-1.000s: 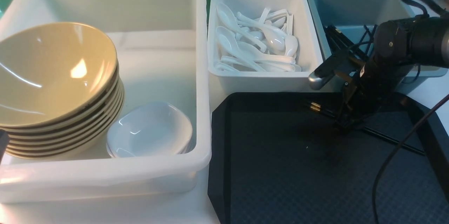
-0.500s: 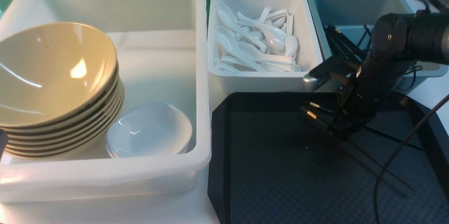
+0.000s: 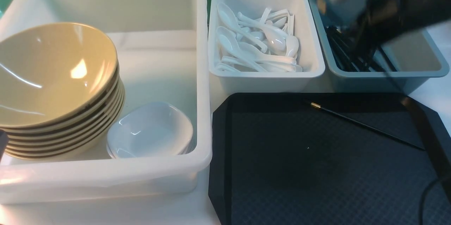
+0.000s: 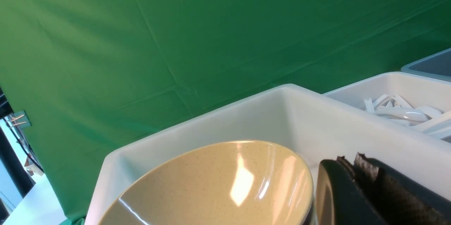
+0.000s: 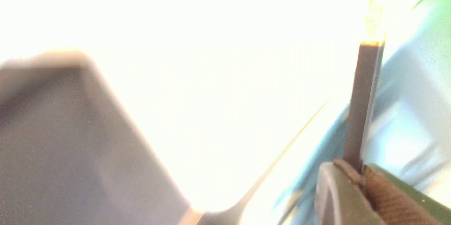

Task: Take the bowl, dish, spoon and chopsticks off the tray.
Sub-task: Use the right arm to put a chopstick into the small storage box on the right

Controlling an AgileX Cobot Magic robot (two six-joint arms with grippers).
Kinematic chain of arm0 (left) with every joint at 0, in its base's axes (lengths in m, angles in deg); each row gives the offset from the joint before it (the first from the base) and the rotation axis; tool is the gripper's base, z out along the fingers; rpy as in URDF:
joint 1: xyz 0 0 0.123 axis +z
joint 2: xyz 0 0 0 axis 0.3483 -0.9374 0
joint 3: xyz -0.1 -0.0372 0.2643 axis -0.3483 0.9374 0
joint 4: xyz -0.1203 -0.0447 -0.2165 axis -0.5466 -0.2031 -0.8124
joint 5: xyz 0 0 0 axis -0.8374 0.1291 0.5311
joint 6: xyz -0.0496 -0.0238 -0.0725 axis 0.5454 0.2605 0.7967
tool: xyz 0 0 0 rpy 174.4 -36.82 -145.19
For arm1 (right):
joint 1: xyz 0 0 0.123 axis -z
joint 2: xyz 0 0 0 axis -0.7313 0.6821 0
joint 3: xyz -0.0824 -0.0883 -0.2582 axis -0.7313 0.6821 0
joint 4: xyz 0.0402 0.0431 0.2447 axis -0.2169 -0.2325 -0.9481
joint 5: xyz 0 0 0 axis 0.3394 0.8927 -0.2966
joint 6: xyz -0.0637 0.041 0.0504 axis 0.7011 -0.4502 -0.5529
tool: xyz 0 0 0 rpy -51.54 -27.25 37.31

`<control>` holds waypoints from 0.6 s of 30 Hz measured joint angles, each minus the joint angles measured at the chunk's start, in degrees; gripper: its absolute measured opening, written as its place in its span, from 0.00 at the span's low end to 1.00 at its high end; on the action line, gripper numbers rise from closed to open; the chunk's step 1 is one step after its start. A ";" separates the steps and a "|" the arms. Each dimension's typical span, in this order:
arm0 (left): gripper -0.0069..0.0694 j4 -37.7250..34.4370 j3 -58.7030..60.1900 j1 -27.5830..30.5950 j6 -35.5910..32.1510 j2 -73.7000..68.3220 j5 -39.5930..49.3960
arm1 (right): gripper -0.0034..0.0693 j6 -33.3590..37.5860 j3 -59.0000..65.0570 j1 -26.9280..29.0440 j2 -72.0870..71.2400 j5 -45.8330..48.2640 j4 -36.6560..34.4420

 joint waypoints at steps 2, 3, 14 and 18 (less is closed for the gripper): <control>0.10 0.00 0.00 0.00 0.00 0.00 0.00 | 0.15 -0.21 -0.25 0.20 0.75 -8.61 -0.05; 0.10 0.00 0.00 0.00 0.00 0.00 0.00 | 0.16 -0.97 -1.11 0.70 2.42 -14.53 -0.15; 0.10 0.00 0.00 0.00 0.00 0.00 0.37 | 0.63 -19.41 -13.97 10.44 14.20 6.12 -0.04; 0.10 0.00 0.00 0.00 0.00 0.00 0.41 | 0.67 -16.36 -16.32 10.79 13.87 24.72 -0.24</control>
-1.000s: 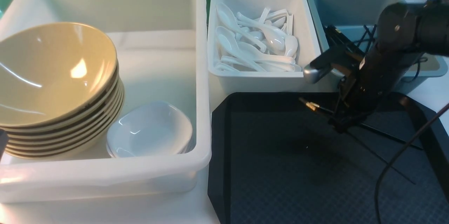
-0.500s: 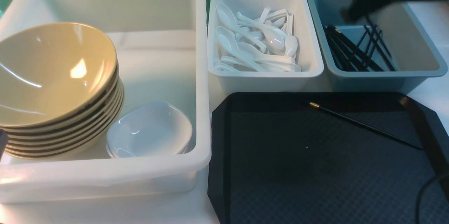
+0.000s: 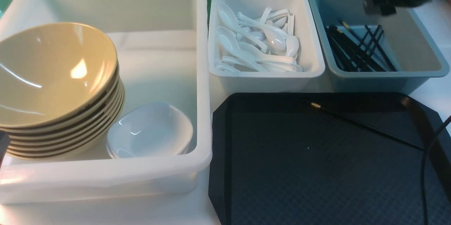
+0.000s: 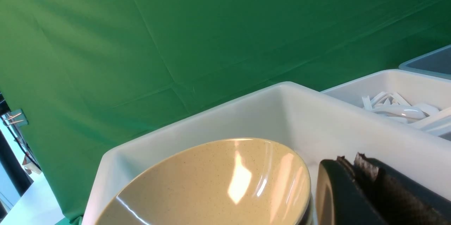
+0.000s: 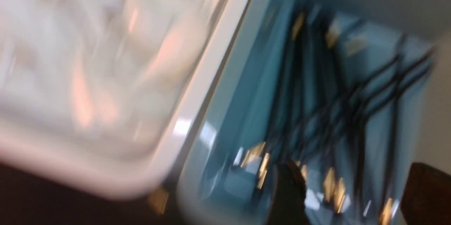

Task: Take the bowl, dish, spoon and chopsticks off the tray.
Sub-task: Use the right arm to grab a chopstick

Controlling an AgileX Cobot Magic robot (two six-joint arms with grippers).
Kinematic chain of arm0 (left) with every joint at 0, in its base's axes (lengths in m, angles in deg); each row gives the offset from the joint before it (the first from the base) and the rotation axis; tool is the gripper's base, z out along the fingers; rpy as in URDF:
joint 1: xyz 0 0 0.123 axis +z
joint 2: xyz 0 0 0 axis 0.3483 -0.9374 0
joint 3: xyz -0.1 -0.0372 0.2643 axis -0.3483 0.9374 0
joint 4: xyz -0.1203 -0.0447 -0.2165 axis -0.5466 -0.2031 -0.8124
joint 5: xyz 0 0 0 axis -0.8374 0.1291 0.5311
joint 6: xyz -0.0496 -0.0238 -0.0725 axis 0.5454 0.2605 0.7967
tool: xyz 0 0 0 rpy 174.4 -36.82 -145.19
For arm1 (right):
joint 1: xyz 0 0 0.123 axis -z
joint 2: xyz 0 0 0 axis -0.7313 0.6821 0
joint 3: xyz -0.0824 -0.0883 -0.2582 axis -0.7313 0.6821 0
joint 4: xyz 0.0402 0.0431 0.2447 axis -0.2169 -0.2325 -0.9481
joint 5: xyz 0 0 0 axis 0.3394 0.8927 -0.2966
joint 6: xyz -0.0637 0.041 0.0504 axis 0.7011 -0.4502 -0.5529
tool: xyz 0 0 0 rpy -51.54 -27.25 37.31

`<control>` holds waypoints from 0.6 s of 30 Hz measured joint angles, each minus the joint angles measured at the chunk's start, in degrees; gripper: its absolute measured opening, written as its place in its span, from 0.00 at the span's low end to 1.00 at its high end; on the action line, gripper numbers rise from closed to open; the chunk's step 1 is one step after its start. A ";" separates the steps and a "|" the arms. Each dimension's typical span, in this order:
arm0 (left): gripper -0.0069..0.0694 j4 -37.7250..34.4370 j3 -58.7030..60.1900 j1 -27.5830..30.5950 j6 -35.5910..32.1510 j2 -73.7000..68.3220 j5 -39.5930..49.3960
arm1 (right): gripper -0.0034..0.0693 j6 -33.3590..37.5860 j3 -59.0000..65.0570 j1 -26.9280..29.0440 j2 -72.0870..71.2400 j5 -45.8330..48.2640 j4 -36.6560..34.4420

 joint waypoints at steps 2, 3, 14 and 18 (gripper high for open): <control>0.10 0.00 0.00 0.00 0.00 0.00 0.00 | 0.68 1.08 0.58 -0.29 -0.05 5.53 -0.20; 0.10 0.00 0.00 0.00 0.00 0.00 0.00 | 0.68 2.45 2.25 -0.90 -0.05 9.53 -0.27; 0.10 0.00 0.00 0.00 0.00 0.00 0.00 | 0.68 17.19 20.88 -5.00 2.43 -4.69 1.48; 0.10 0.00 0.00 0.00 0.00 0.00 0.00 | 0.68 17.35 21.13 -5.00 6.38 -6.85 1.66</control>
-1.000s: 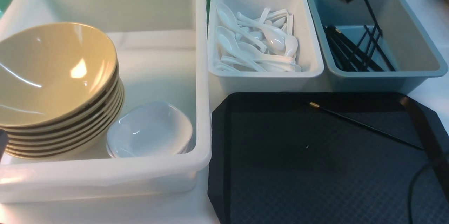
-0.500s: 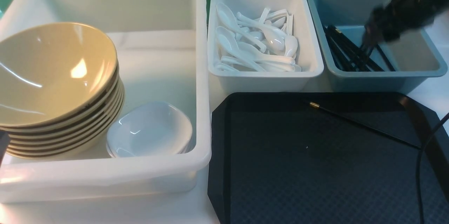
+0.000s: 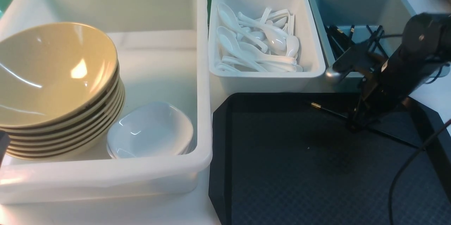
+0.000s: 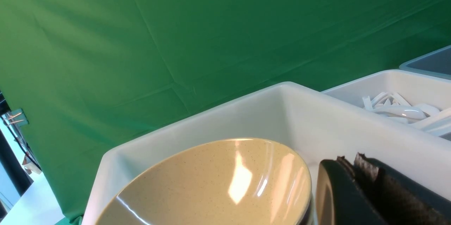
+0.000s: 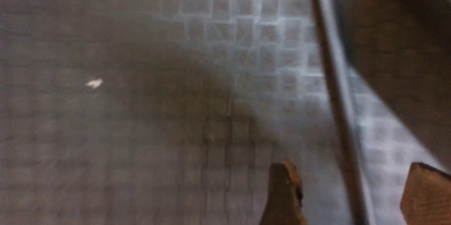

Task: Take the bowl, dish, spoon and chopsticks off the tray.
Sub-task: Use the right arm to grab a chopstick, then use the right arm to put a chopstick into the small storage box on the right

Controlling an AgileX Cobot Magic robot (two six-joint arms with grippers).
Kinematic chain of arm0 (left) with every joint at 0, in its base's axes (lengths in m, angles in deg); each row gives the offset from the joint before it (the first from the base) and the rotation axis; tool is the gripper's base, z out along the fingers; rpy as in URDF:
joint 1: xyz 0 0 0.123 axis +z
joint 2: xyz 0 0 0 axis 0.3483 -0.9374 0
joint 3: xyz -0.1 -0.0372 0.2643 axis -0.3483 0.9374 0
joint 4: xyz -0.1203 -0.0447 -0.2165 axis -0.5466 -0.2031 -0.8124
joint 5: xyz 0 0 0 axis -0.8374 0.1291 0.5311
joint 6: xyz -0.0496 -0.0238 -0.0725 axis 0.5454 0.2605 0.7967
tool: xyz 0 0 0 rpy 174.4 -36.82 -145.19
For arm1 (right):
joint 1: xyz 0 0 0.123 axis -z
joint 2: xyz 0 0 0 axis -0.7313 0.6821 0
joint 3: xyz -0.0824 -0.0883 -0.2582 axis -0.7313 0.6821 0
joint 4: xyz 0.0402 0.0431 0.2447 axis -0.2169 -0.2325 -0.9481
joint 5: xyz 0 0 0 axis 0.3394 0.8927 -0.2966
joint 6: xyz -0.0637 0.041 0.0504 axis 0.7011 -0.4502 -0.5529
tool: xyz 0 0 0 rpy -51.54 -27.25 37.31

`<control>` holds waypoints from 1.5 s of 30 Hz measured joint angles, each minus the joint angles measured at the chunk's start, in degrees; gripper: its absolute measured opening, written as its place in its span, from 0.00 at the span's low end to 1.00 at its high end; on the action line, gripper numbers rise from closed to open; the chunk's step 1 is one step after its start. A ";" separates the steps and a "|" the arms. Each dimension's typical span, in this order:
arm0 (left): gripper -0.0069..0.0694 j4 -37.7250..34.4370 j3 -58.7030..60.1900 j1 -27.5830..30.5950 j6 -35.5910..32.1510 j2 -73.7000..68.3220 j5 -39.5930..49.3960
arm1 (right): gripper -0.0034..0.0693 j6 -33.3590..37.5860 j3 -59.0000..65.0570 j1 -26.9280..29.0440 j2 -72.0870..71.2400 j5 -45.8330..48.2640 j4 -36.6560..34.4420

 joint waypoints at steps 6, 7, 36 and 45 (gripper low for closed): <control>0.10 0.00 0.00 0.00 0.00 0.00 0.00 | 0.54 0.06 -0.33 -0.11 2.82 0.00 -1.00; 0.10 0.00 0.00 0.00 0.00 0.00 0.00 | 0.48 0.06 -0.38 -0.19 2.81 0.20 -1.08; 0.10 0.06 0.00 0.00 0.00 0.00 -0.20 | 0.14 -3.13 -0.19 -3.54 -21.42 -32.74 -0.11; 0.10 0.18 0.00 0.00 -0.05 0.00 2.37 | 0.40 -16.94 0.00 2.38 -9.86 -43.34 -0.65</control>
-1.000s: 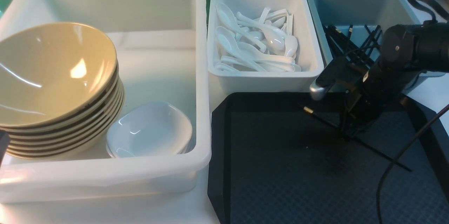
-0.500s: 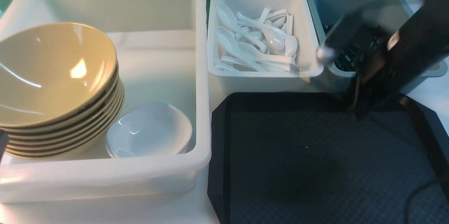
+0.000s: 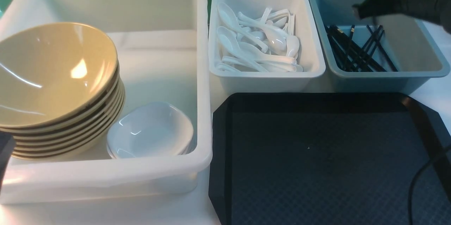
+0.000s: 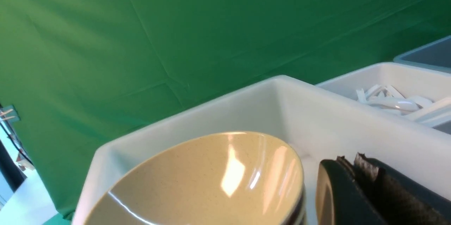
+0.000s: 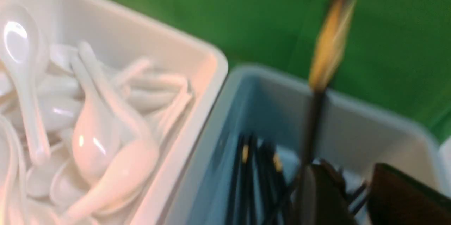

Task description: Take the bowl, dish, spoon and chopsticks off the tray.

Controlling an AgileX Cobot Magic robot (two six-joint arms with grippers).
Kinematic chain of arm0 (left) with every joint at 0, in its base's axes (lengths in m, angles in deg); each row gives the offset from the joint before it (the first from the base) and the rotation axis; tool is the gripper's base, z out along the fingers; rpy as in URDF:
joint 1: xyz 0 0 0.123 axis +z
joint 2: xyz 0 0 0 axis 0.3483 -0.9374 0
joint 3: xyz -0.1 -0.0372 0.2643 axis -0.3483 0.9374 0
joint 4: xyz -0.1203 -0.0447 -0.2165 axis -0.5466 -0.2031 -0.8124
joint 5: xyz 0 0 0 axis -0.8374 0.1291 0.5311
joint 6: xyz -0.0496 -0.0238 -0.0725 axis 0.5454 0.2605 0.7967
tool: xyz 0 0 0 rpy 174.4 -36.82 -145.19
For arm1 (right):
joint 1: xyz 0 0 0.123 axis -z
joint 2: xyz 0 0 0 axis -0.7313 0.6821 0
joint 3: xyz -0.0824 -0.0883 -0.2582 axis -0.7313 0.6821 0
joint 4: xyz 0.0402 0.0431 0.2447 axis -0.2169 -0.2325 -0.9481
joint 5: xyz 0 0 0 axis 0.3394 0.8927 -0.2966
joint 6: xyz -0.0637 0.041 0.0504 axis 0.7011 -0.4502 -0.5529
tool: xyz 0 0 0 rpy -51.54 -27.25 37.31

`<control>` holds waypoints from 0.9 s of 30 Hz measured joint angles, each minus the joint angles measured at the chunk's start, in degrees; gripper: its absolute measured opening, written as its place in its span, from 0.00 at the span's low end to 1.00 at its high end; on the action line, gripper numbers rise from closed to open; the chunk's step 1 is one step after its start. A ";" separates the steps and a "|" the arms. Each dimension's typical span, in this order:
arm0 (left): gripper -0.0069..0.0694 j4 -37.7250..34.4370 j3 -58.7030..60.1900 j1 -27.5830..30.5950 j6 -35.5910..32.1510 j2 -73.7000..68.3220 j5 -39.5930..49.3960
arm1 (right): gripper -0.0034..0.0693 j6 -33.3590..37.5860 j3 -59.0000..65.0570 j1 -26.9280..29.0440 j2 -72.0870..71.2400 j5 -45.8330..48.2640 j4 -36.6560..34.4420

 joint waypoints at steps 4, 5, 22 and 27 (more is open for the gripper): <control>0.10 0.00 0.00 0.00 0.00 0.00 2.40 | 0.55 -2.21 0.24 0.07 -3.73 7.38 -0.05; 0.10 0.00 0.00 0.00 0.00 0.00 2.57 | 0.55 -2.47 0.23 0.07 -4.59 8.01 -0.05; 0.10 0.00 0.00 0.00 0.00 0.00 6.41 | 0.09 -5.66 46.95 -6.91 -69.93 -4.56 -0.05; 0.10 0.00 0.00 0.00 0.00 0.00 6.47 | 0.09 -5.65 61.58 -6.96 -80.77 -8.30 -0.12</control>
